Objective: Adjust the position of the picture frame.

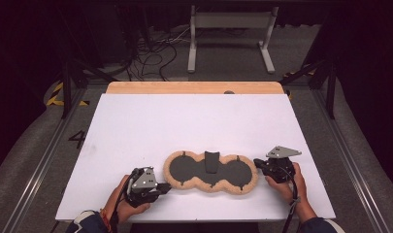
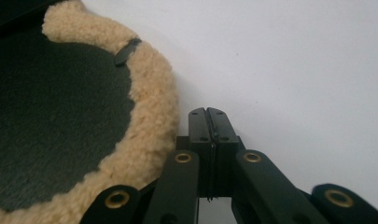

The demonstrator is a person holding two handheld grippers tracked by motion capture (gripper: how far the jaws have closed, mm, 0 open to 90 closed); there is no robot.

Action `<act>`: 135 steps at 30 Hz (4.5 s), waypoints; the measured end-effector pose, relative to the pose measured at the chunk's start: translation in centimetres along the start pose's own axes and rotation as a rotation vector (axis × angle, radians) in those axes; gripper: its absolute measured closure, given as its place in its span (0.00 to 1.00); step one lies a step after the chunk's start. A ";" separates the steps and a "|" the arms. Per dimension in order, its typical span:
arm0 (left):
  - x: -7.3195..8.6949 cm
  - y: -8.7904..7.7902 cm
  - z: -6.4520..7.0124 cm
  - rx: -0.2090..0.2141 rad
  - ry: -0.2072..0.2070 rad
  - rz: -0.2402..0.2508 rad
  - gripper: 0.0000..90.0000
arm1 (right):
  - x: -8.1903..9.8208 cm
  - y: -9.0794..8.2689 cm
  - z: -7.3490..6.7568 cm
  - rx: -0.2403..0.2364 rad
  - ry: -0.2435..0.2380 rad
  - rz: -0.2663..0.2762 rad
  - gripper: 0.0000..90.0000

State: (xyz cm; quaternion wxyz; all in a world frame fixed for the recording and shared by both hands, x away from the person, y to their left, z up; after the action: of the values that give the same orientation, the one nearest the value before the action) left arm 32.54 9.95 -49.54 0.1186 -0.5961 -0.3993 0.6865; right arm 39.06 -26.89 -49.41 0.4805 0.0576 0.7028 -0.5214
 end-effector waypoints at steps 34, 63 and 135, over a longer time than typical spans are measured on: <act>-0.5 1.6 -4.0 -0.152 -0.068 -0.037 1.00 | -0.1 0.4 -2.4 -0.084 -0.061 -0.012 1.00; -1.3 2.9 -6.5 -0.140 -0.123 -0.034 1.00 | -0.2 0.5 -5.2 -0.115 -0.099 -0.019 1.00; -8.6 9.4 -11.4 -0.075 -0.049 -0.119 0.96 | -2.8 3.8 -17.9 -0.188 -0.301 -0.020 0.97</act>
State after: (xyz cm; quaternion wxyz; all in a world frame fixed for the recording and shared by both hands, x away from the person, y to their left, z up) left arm 48.14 2.97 -49.44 0.1271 -0.5583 -0.4622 0.6772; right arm 31.77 -9.91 -50.04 0.5783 -0.0733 0.6693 -0.4606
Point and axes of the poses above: each handheld gripper's, and its own axes: y roughly forward along the jaws, x roughly out of its underside, z roughly to its right, the point moved 6 cm from there along y, roughly forward along the jaws, and after that the axes turned 3 degrees about -x, right-handed, at the moved point
